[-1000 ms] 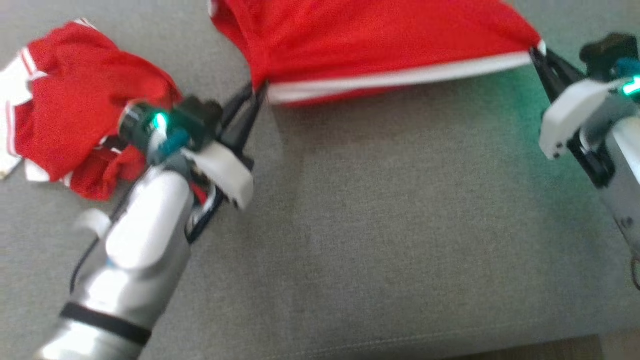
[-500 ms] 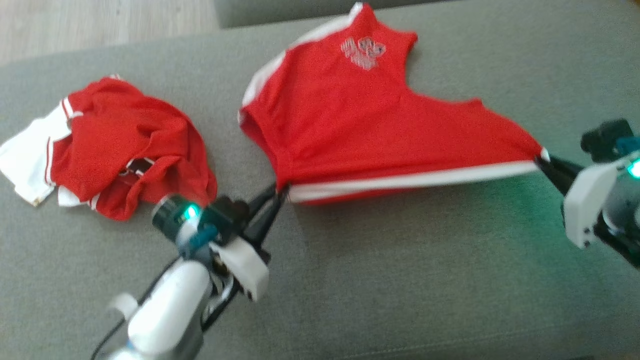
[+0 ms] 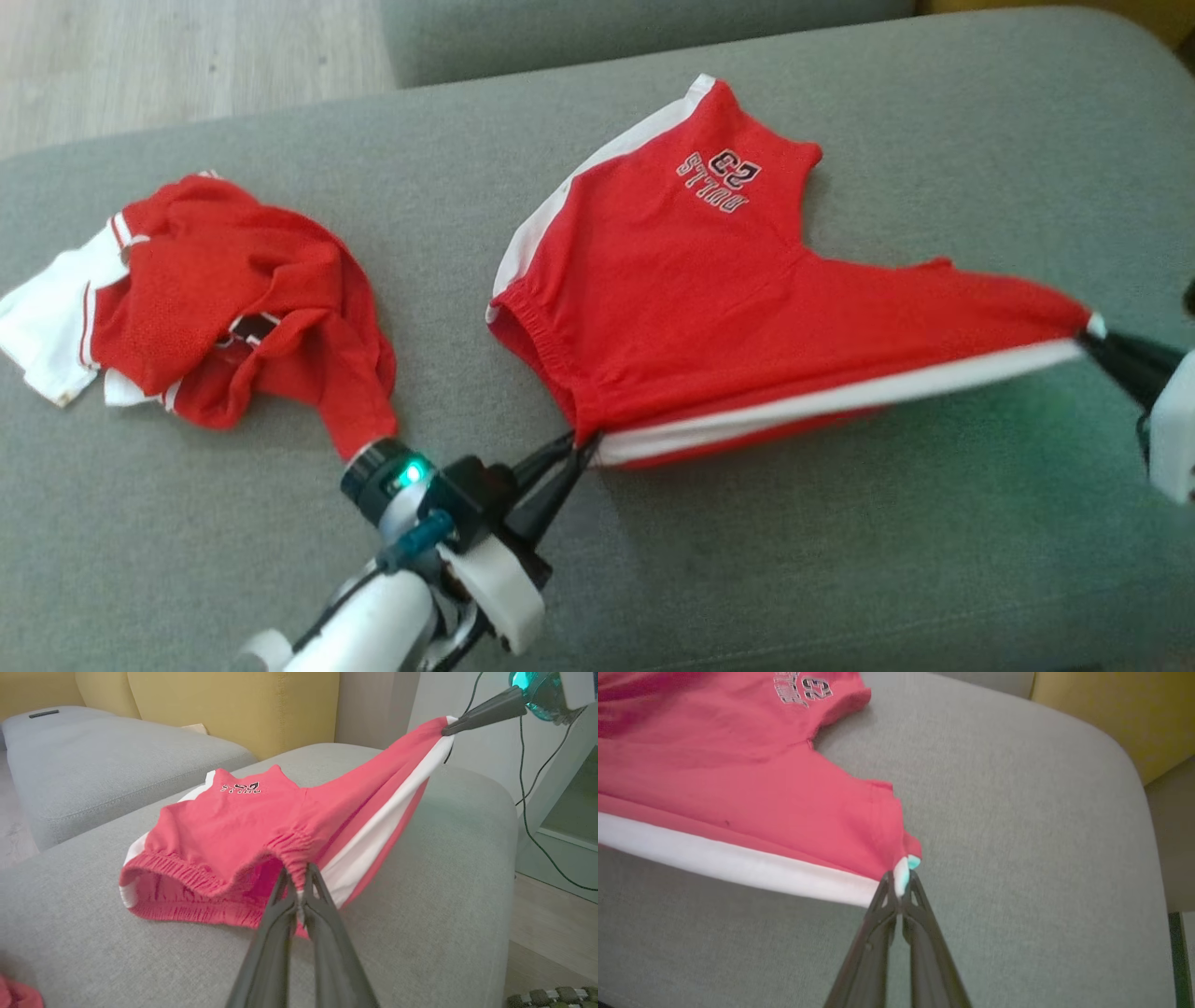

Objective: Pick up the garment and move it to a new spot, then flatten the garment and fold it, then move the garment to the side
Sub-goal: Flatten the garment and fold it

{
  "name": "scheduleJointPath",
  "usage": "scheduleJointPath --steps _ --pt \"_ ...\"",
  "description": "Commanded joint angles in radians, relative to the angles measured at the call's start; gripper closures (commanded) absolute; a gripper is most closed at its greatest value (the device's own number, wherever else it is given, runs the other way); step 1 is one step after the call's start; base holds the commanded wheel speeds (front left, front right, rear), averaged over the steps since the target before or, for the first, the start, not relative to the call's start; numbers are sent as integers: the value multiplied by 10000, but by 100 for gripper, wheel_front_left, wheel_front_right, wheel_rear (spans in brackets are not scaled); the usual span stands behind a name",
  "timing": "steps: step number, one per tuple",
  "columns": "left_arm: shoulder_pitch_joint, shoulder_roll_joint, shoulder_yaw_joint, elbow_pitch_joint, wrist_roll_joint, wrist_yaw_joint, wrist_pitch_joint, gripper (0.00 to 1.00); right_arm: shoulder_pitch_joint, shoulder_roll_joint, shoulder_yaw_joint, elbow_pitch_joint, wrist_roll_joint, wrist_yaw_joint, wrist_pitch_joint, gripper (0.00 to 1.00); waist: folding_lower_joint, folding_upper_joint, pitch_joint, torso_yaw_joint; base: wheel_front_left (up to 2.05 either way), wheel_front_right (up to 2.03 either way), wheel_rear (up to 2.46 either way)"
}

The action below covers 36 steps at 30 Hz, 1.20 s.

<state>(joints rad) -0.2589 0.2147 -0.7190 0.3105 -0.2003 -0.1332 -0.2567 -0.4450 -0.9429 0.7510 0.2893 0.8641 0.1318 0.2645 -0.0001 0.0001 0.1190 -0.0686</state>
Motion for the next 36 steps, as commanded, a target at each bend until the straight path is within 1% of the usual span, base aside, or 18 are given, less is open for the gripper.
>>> scheduleJointPath --steps 1,4,9,13,16,21,22,26,31,36 --pt "-699 176 551 -323 45 25 -51 100 64 -579 -458 -302 -167 -11 63 100 1 -1 215 94 0 0 0" --pt "-1101 179 713 -282 158 34 -51 100 -87 -413 -993 -615 -577 -11 240 100 1 -1 494 205 0 0 0" --pt "-1850 26 947 -161 221 34 -51 100 -703 69 -1676 -921 -1360 -11 676 100 1 -1 997 458 0 0 0" --pt "-2506 -96 1014 22 269 32 -51 100 -1488 391 -1916 -1037 -1873 -11 1063 100 1 -1 1494 721 0 0 0" --pt "-2957 -215 949 293 248 30 -51 100 -2137 501 -1900 -1025 -2053 -11 1356 100 1 -1 1861 1002 0 0 0" --pt "-3641 -409 918 518 203 28 -51 100 -3339 680 -1661 -693 -2253 -11 1735 100 1 -1 2441 1467 0 0 0" --pt "-3641 -409 918 518 203 28 -51 100 -3339 680 -1661 -693 -2253 -11 1735 100 1 -1 2441 1467 0 0 0" --pt "-4052 -579 802 698 169 27 -51 100 -4157 797 -1199 -286 -2301 -11 1869 100 1 -1 2772 1831 0 0 0" --pt "-4467 -787 720 851 123 26 -51 100 -5222 942 -592 331 -2326 -11 1760 100 1 -1 3159 2260 0 0 0" --pt "-4677 -1022 865 991 115 28 -51 100 -5992 1195 -126 1114 -2223 -11 1532 100 1 -1 3460 2637 0 0 0"
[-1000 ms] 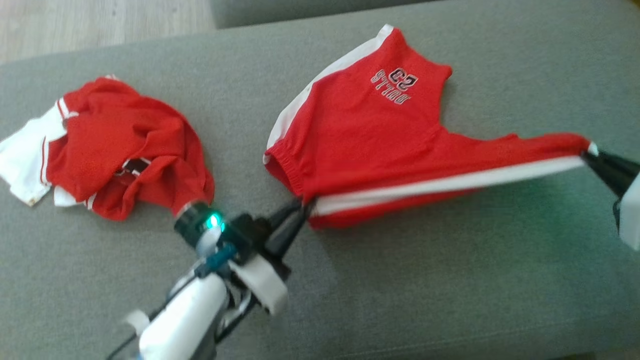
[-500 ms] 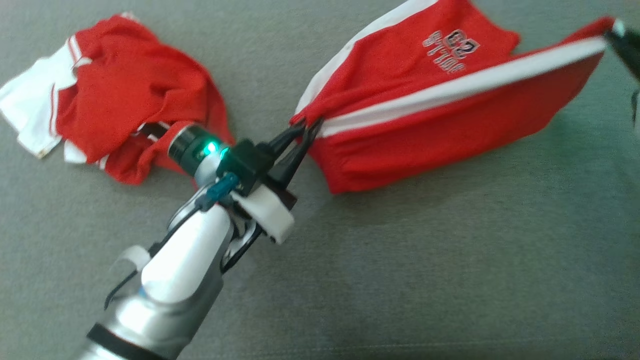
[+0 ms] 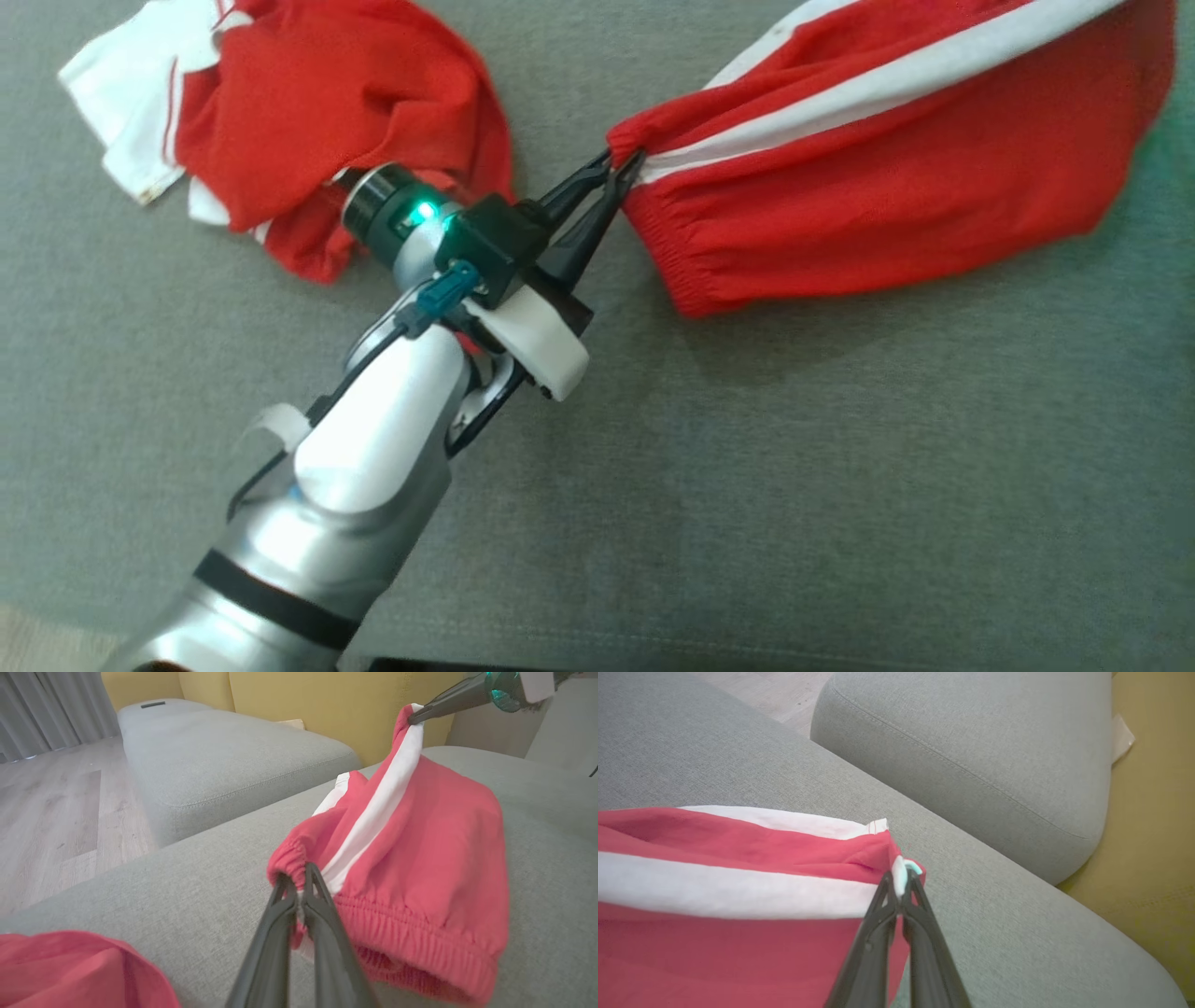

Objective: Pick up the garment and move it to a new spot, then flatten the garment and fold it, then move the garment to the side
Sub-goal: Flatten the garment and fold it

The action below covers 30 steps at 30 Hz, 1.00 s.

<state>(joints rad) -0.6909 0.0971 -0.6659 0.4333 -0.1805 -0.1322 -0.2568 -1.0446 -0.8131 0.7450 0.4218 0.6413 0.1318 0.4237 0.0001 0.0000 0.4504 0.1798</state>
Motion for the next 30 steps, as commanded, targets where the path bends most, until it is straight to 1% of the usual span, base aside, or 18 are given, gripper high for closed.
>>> scheduleJointPath --steps 1,9,17,18,19,20,25,29,30 --pt "-401 96 336 -212 -73 18 -49 100 -135 -90 32 -70 -7 -11 -128 100 -1 0 213 237 0 0 0" --pt "-750 -238 340 -68 -45 17 -49 100 -1230 98 809 980 3 -11 -723 100 -1 0 642 655 0 0 0" --pt "-938 -398 362 26 -92 21 -49 100 -2016 429 1555 1872 192 -11 -1268 100 -1 0 906 906 0 0 0" --pt "-952 -409 402 63 -86 52 -49 67 -2128 462 1603 2002 143 -11 -1408 100 -1 0 931 916 0 0 0" --pt "-966 -417 426 98 -69 75 -49 4 -2193 524 1646 2184 162 -11 -1437 0 -1 0 944 922 0 0 0" --pt "-973 -425 443 137 -50 95 -49 0 -2242 592 1739 2303 177 -11 -1473 0 -1 0 943 919 0 0 0" --pt "-849 -446 610 294 28 236 -49 0 -2259 897 2052 2897 301 -11 -1990 0 -1 0 691 701 0 0 0" --pt "-614 -429 850 389 155 348 -49 0 -2040 1136 2112 3311 537 -11 -2696 0 -1 0 245 363 0 0 0" --pt "-614 -429 850 389 155 348 -49 0 -2040 1136 2112 3311 537 -11 -2696 0 -1 0 245 363 0 0 0"
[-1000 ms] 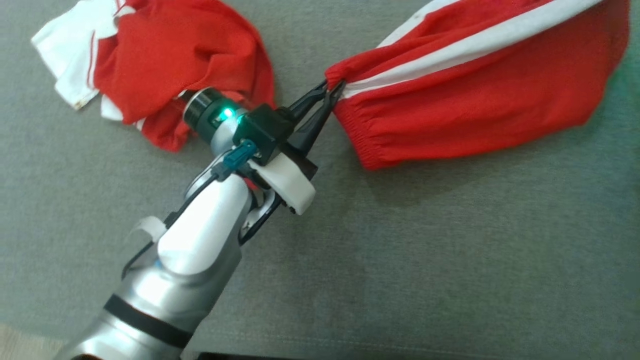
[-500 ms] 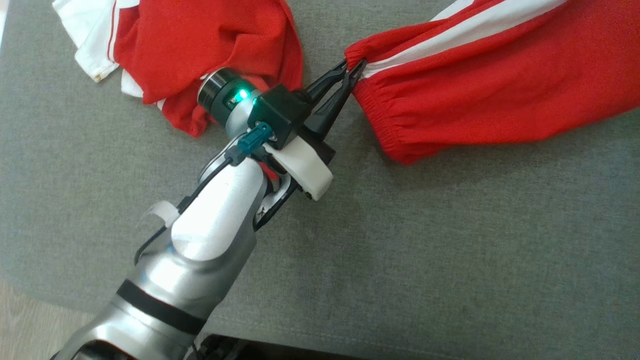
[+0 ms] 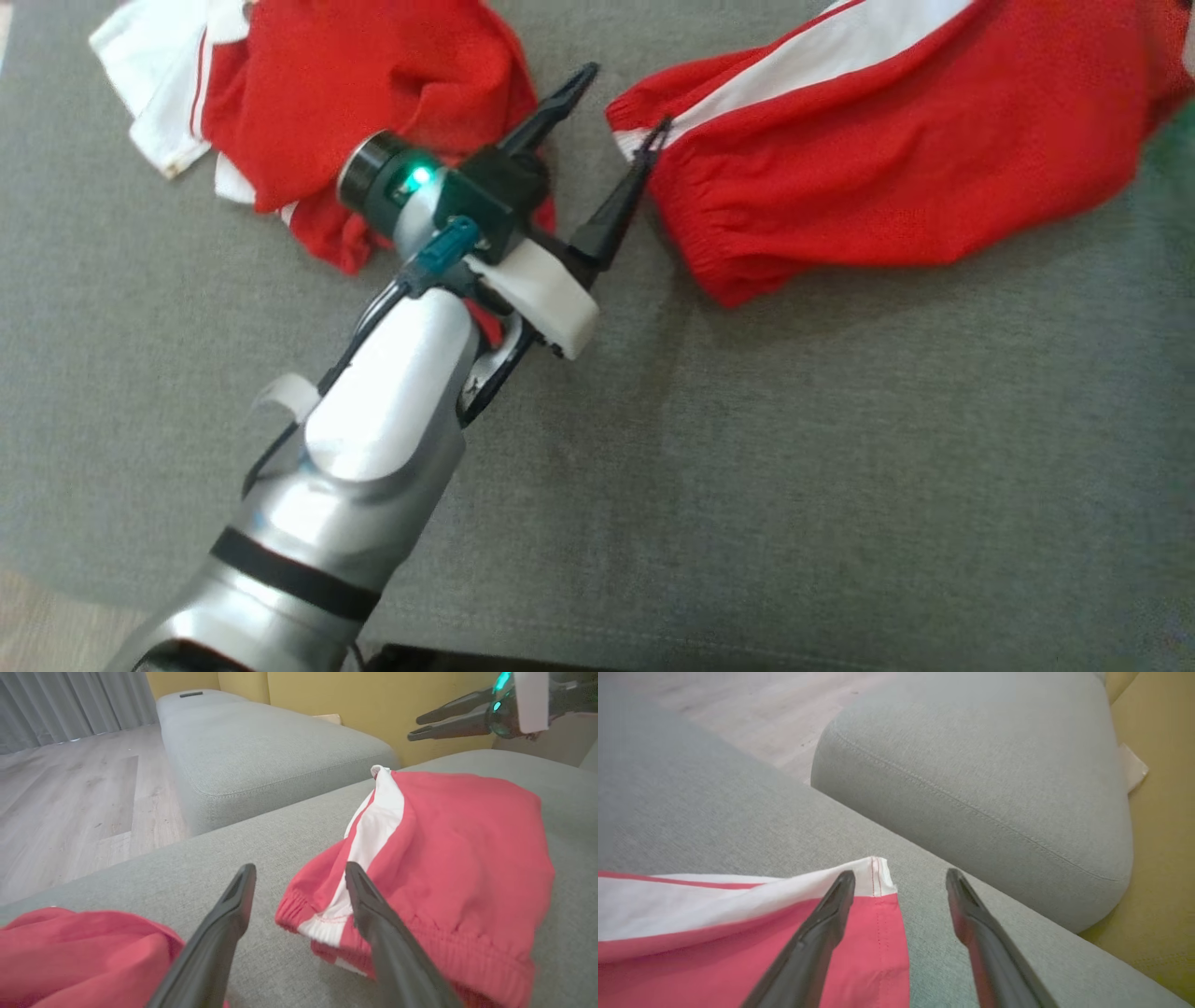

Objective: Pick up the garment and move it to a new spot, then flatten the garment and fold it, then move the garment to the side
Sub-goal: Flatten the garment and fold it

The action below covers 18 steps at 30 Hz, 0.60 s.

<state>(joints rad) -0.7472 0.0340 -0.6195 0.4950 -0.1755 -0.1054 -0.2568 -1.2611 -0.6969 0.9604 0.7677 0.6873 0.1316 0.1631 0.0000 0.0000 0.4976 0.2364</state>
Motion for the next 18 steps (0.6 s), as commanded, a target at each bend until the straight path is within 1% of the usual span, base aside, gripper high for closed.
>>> scheduleJointPath --steps 1,8,11,12,15,18 --pt "30 227 474 -232 118 103 -49 0 226 47 -76 -69 207 -9 -289 0 0 0 -361 -303 0 0 0" --pt "752 399 1454 -662 -43 386 -49 0 998 490 -470 -21 901 -9 -2035 0 0 0 -1318 -1058 0 0 0" --pt "1258 342 2240 -1043 -527 566 -49 0 1463 811 -1255 305 1143 -9 -3205 0 0 0 -1730 -1379 0 0 0" --pt "1611 304 2633 -1376 -664 665 -49 0 1896 1111 -1686 453 1202 -9 -3730 0 0 0 -1982 -1545 0 0 0" --pt "2112 258 3149 -1878 -717 804 -49 0 2522 1436 -2341 430 1076 -9 -4117 0 0 0 -2302 -1773 0 0 0" --pt "2628 223 3532 -2258 -715 841 -49 0 3201 1749 -3255 159 733 -9 -4231 0 0 0 -2604 -1974 0 0 0"
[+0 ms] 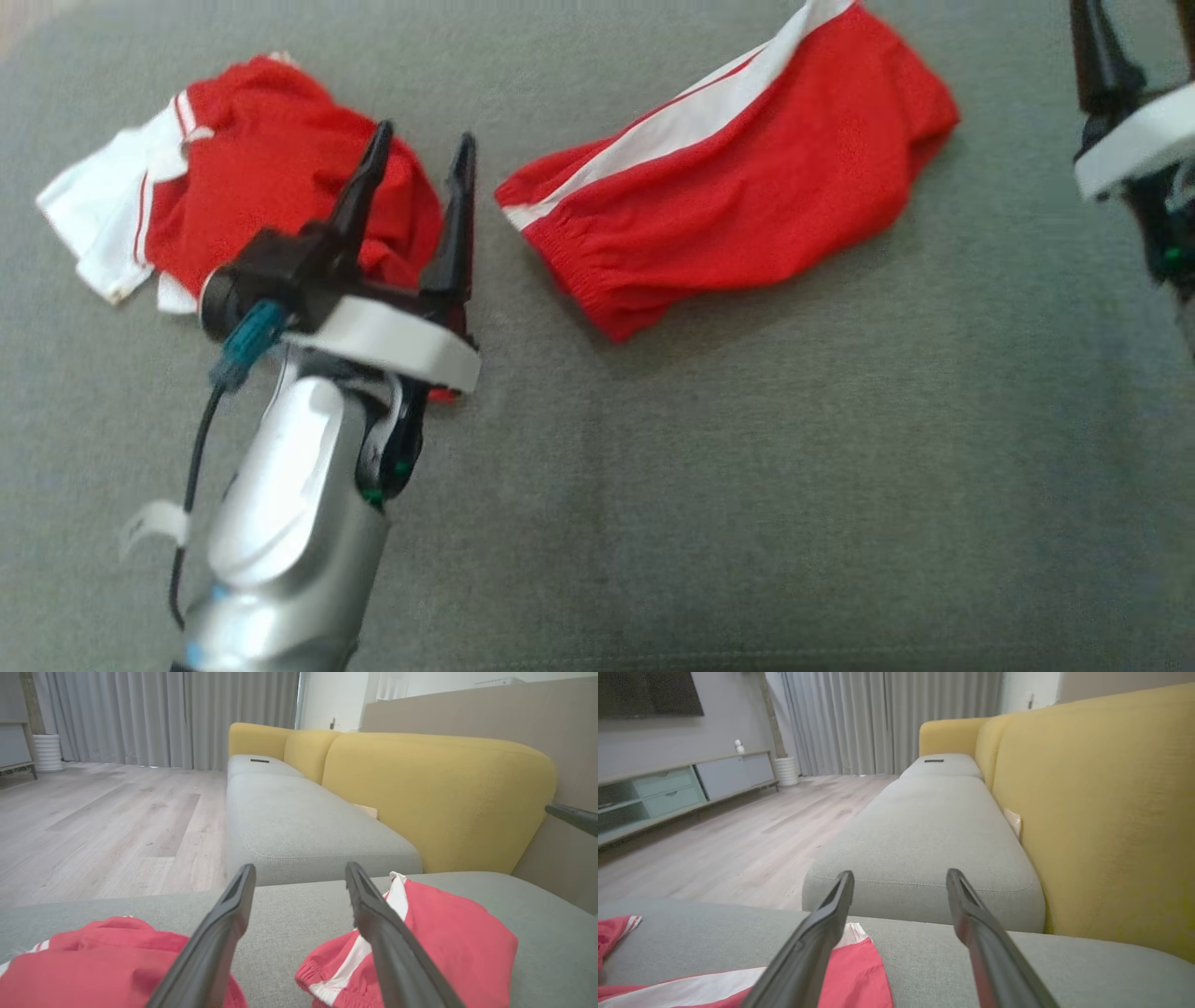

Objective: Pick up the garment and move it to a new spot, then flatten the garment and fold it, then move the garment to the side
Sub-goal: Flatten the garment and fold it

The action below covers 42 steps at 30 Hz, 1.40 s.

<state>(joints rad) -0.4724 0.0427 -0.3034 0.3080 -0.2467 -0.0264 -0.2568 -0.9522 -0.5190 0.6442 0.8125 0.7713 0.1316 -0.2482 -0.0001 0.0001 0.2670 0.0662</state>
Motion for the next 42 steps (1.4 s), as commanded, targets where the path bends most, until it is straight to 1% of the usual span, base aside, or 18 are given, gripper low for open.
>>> scheduleJointPath --steps 1,3,5,7,10,15,17,19,23,29,36,42 --pt "42 129 457 -522 52 42 -49 0 358 65 -478 -539 -352 -9 -125 0 1 -1 -378 -340 0 0 0" --pt "378 115 642 -761 115 19 -49 0 1031 318 -1382 -1138 -907 -9 -129 0 1 -1 -530 -458 0 0 0" --pt "727 102 819 -948 167 8 -49 0 1885 711 -2379 -1713 -1455 -9 -131 0 1 -1 -708 -568 0 0 0" --pt "1088 92 1029 -1168 139 5 -49 0 2798 1251 -3286 -2309 -2033 -9 -132 0 1 -1 -863 -694 0 0 0" --pt "1652 83 1234 -1485 111 -26 -49 0 4123 2078 -4225 -3186 -3090 -9 -133 0 1 -1 -1043 -853 0 0 0" --pt "2509 79 1281 -1922 -150 13 -49 0 5898 3530 -5426 -4408 -4458 -9 -134 0 1 -1 -1279 -1090 0 0 0" --pt "2776 78 1292 -2064 -250 53 -49 0 6403 3915 -5586 -4718 -4927 -9 -134 0 1 -1 -1328 -1164 0 0 0" --pt "2959 78 1285 -2142 -321 89 -49 0 6731 4159 -5683 -4913 -5203 -9 -134 0 1 -1 -1349 -1198 0 0 0" --pt "3043 77 1226 -2176 -363 95 -49 0 6993 4399 -5890 -5179 -5433 -9 -71 0 1 -1 -1332 -1181 0 0 0" --pt "2810 77 1089 -2158 -310 23 -49 0 6893 4472 -6156 -5364 -5540 -9 302 0 1 -1 -1029 -935 0 0 0" --pt "2424 76 786 -2146 -374 20 -49 0 6083 4465 -6578 -5217 -5542 -9 1264 0 1 -1 -306 -246 0 0 0" --pt "2193 76 468 -2100 -528 57 -49 0 5019 4417 -6929 -4645 -5418 -9 2107 0 1 -1 215 441 0 0 0"
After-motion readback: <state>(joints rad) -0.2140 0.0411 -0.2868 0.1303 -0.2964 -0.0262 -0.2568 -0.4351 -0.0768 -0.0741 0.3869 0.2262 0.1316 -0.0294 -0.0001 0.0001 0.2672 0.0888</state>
